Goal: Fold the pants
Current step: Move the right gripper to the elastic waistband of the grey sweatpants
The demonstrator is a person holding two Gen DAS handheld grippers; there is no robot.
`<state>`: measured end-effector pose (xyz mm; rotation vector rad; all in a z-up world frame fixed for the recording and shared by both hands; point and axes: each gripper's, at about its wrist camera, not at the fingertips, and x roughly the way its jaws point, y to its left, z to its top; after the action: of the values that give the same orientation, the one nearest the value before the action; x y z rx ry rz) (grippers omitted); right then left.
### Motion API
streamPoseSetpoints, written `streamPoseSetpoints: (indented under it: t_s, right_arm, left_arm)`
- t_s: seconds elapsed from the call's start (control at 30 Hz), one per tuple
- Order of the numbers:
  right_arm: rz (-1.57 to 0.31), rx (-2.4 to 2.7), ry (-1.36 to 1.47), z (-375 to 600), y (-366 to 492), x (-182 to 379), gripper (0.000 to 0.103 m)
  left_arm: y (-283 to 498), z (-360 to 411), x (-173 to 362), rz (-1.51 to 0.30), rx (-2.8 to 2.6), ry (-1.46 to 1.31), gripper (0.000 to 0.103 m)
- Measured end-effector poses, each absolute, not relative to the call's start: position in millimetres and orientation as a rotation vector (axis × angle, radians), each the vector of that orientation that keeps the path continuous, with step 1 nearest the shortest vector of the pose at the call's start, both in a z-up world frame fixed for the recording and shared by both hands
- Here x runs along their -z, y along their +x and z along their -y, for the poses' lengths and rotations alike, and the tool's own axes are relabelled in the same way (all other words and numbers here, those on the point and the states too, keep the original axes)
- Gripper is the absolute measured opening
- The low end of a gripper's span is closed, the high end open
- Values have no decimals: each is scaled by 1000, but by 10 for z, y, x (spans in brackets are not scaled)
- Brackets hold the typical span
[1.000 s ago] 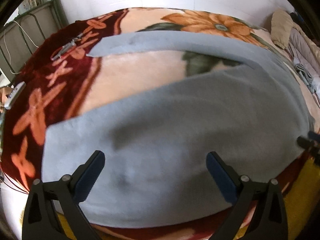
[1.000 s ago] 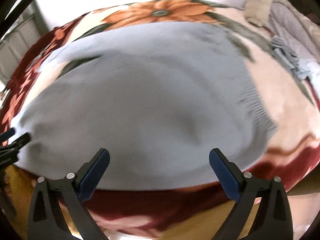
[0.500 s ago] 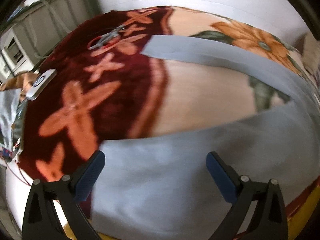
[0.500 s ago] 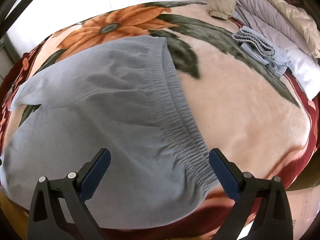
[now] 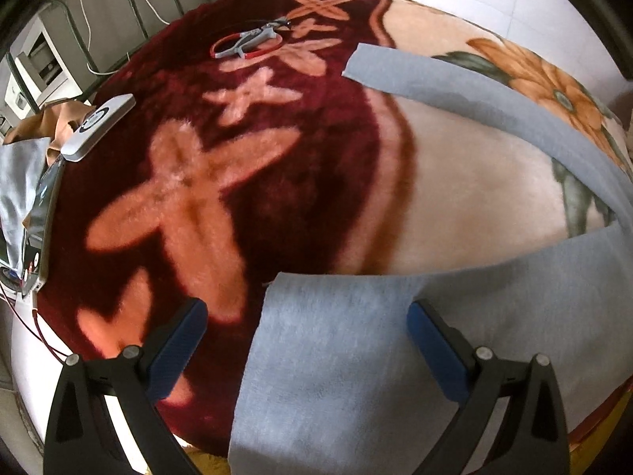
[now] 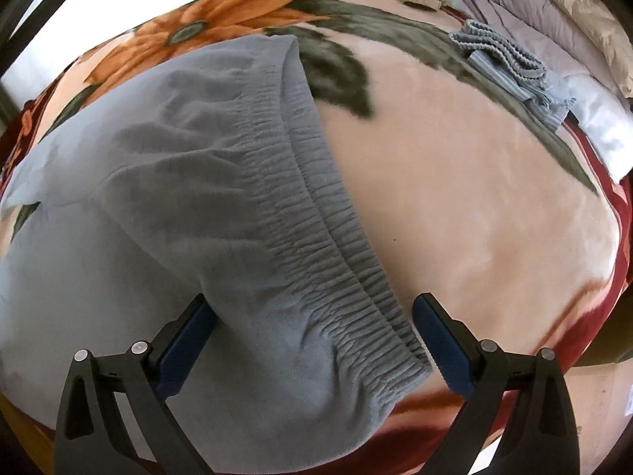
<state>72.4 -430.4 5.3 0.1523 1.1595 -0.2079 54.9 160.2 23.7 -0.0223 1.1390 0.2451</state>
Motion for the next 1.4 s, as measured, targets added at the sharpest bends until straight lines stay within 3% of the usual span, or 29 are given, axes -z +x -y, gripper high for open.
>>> streamPoseSetpoints:
  t_s: [0.37,0.63,0.9,1.0,1.1,1.17,1.23,1.4]
  right_arm:
    - [-1148,200,129,4379,413,-300,99]
    - [-1198,208,194,4561,95,-108,99]
    - [-1223,180,315,4697,64,75,83]
    - [-1216,165,339,4705,72,58,76]
    - [-1200,139,348,4714,61,8,58]
    - [-1185,120,365,4733,83,-49,31]
    - [-1161,87,401,4727,78,-129,14]
    - [-1081,60,451,4714,66,-366,7]
  left_arm:
    - [404,-1392,-428,-1132,-148,-59,103]
    - [82,-796,-429,-1134,-6,-69,103]
    - [-75,-342,-270,-1166,93,16,103]
    - [-126,-253,-244,-1170,118,33,103]
    - [-151,-199,-236,-1172,141,44,103]
    - [-170,-159,-239,-1169,155,52,103]
    - [-197,-121,-256,-1160,168,63,103]
    - [-293,-49,-346,-1107,165,132,103]
